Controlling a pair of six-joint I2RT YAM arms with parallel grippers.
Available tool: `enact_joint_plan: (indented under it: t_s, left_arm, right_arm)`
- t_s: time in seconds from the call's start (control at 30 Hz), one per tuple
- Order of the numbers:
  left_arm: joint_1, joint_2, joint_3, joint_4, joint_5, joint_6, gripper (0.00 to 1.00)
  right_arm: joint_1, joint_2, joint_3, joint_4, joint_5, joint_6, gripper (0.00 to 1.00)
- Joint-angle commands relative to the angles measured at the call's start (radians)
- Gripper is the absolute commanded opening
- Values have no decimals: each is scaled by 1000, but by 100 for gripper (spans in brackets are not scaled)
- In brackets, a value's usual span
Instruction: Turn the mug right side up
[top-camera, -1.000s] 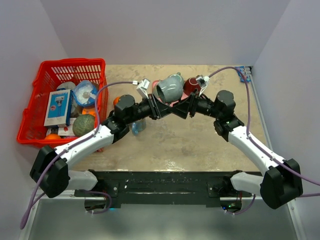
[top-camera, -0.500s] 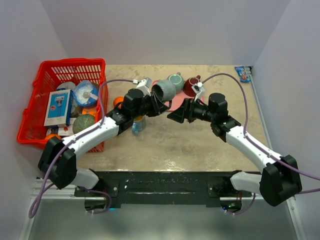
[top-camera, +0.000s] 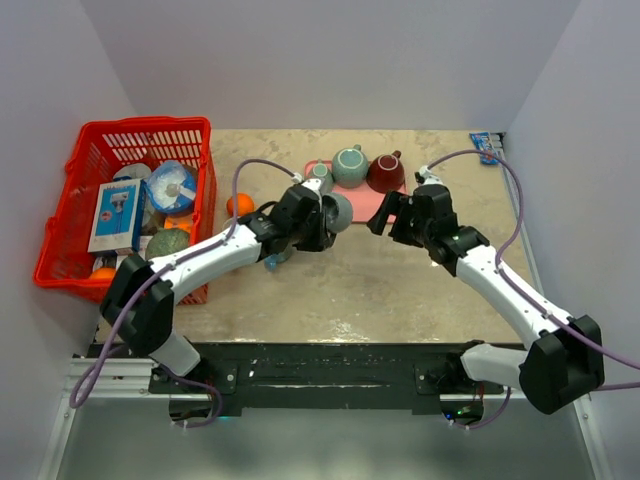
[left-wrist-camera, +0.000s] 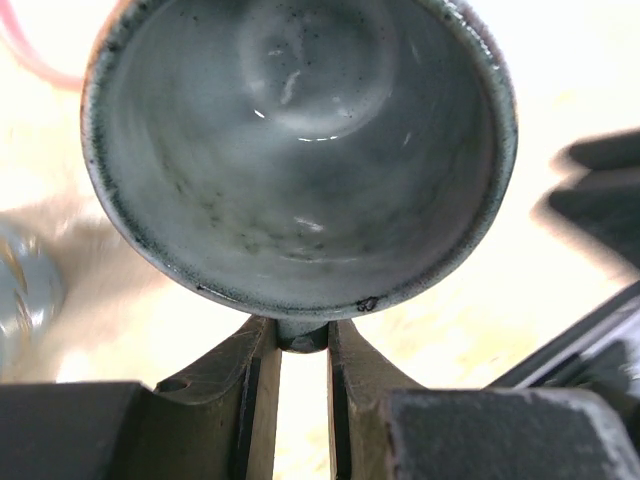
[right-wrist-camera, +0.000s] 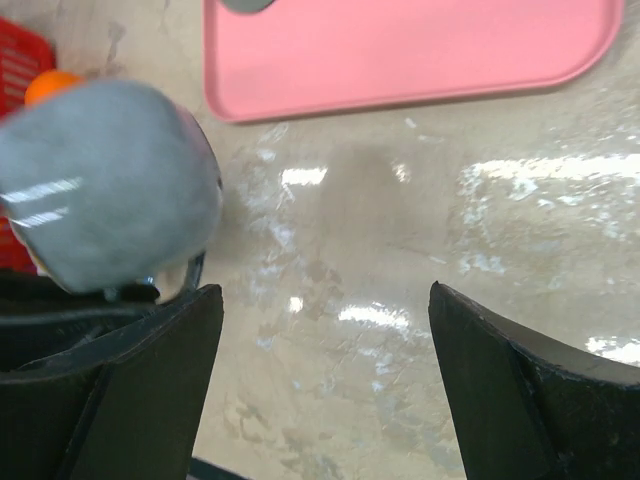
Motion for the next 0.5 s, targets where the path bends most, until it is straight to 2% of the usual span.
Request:
enact_joint_plan:
  t_s: [0.0,0.1,0.47]
  left_arm:
    - [-44,64,152,-144,-128,62,0]
    - [-72,107,192,-220,-199,46,0]
    - [-89,193,180,-286,-249,-16,0]
  right_arm:
    - [-1,12,69,-66,156,36,87]
    - [-1,35,85,-81,173,44,87]
    - [-1,95,105,-98,173,41,87]
